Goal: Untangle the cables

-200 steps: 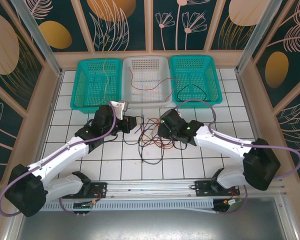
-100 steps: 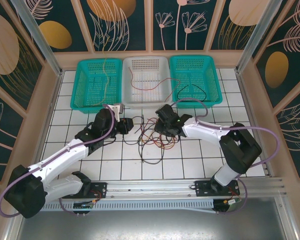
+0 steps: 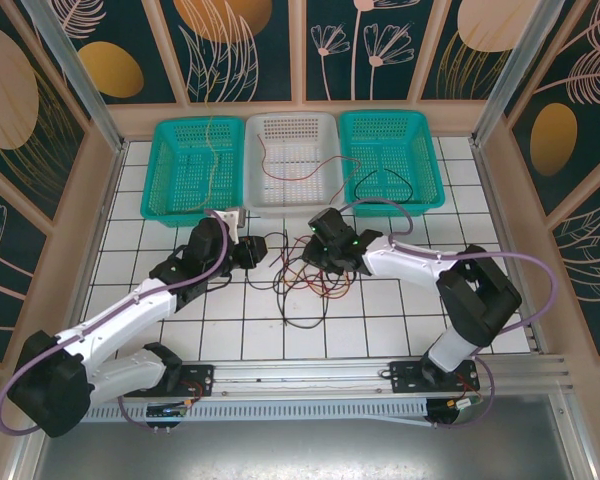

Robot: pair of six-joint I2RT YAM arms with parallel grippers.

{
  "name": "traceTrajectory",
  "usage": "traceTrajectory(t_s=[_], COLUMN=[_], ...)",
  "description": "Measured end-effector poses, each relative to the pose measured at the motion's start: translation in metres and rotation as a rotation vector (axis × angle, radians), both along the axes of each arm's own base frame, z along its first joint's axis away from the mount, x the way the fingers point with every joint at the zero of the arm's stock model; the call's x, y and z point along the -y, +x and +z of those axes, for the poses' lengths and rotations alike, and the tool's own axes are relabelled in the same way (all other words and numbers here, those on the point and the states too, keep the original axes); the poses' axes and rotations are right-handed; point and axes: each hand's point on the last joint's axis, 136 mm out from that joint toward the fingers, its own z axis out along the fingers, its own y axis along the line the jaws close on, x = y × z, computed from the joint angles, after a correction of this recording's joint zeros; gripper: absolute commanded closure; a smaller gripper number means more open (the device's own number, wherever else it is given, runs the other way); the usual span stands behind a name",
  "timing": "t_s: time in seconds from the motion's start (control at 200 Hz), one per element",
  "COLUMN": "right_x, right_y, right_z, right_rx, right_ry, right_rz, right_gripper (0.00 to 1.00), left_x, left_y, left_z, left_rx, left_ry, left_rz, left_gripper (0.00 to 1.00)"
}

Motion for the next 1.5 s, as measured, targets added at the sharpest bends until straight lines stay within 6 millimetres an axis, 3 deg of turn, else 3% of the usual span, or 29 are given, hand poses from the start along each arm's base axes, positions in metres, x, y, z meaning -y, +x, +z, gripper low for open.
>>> traceTrajectory(t_s=[0.095, 0.15, 0.29, 0.36, 0.45, 0.551, 0.676, 0.836, 1.076, 1.206, 1.311, 1.497], right_x=[0.0, 0.0, 0.0, 0.001, 0.0, 0.001, 0.009, 0.021, 0.031, 0.039, 0.047, 0.049], right_y=[-0.001, -0.001, -0.001, -0.003, -0.006, -0.007, -0.01, -0.019, -0.023, -0.018, -0.011, -0.009], right_z=[-0.007, -0.009, -0.006, 0.006, 0.045, 0.105, 0.168, 0.208, 0.238, 0.25, 0.251, 0.251], right_rx=[-0.015, -0.021, -0.01, 0.022, 0.113, 0.246, 0.389, 0.482, 0.561, 0.595, 0.605, 0.601], right_ry=[-0.009, -0.012, -0.015, -0.013, 0.028, 0.088, 0.137, 0.155, 0.143, 0.133, 0.119, 0.12], right_rz=[-0.002, -0.002, 0.012, 0.034, 0.078, 0.115, 0.139, 0.167, 0.183, 0.17, 0.149, 0.147], right_gripper=[0.86, 1.0, 1.0, 1.0, 1.0, 1.0, 1.0, 1.0, 1.0, 1.0, 1.0, 1.0], left_x=[-0.001, -0.002, -0.005, -0.008, -0.015, -0.022, -0.019, 0.0, 0.018, 0.025, 0.029, 0.041], left_y=[0.0, -0.001, 0.001, 0.002, 0.002, -0.002, -0.001, 0.012, 0.022, 0.011, -0.002, -0.019], left_z=[-0.007, -0.009, -0.017, -0.029, -0.06, -0.093, -0.111, -0.111, -0.108, -0.086, -0.069, -0.073], left_rx=[-0.019, -0.027, -0.049, -0.084, -0.171, -0.267, -0.327, -0.339, -0.339, -0.291, -0.256, -0.279], left_ry=[0.015, 0.022, 0.038, 0.068, 0.143, 0.221, 0.252, 0.22, 0.174, 0.08, 0.011, -0.01], left_rz=[0.003, 0.005, 0.027, 0.048, 0.087, 0.107, 0.102, 0.073, 0.029, -0.022, -0.076, -0.162], left_gripper=[0.72, 0.7, 0.64, 0.65, 0.68, 0.68, 0.63, 0.62, 0.55, 0.44, 0.42, 0.42])
